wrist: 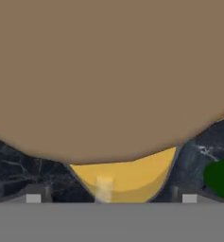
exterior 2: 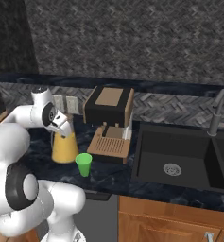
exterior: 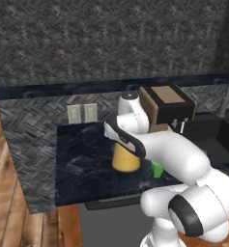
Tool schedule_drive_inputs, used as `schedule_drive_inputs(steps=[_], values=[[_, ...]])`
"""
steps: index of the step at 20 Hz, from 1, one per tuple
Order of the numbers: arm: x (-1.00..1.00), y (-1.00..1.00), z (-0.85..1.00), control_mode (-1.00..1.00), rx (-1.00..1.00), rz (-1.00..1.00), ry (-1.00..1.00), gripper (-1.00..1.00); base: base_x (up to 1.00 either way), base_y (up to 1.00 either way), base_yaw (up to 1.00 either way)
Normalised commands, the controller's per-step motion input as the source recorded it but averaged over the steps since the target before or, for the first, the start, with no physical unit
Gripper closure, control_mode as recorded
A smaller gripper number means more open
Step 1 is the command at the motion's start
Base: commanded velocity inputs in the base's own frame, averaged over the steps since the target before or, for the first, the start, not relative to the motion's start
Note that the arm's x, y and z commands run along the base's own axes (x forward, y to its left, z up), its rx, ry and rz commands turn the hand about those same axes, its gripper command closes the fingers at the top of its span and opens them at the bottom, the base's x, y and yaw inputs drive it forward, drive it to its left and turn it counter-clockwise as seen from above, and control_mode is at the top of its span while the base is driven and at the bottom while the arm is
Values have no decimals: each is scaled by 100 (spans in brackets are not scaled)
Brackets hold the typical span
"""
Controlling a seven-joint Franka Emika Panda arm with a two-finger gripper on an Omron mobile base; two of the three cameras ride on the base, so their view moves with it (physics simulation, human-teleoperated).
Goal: Place the pitcher and cup on the dining counter for serving.
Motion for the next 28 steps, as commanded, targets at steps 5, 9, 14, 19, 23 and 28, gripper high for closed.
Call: schedule_drive_inputs(steps=[5,9,14,19,23,28], values=[[28,0,-42,-100,0,-6,1,-100,0,0,0],[0,0,-62,-100,0,-5,8,100,0,0,0],[0,0,-14,-100,0,-2,0,100,0,0,0],[0,0,0,-100,0,0,0,100,0,0,0],[-24,0,0,-100,-2,0,-13,100,0,0,0],[-61,0,14,-100,-11,6,-34,100,0,0,0]])
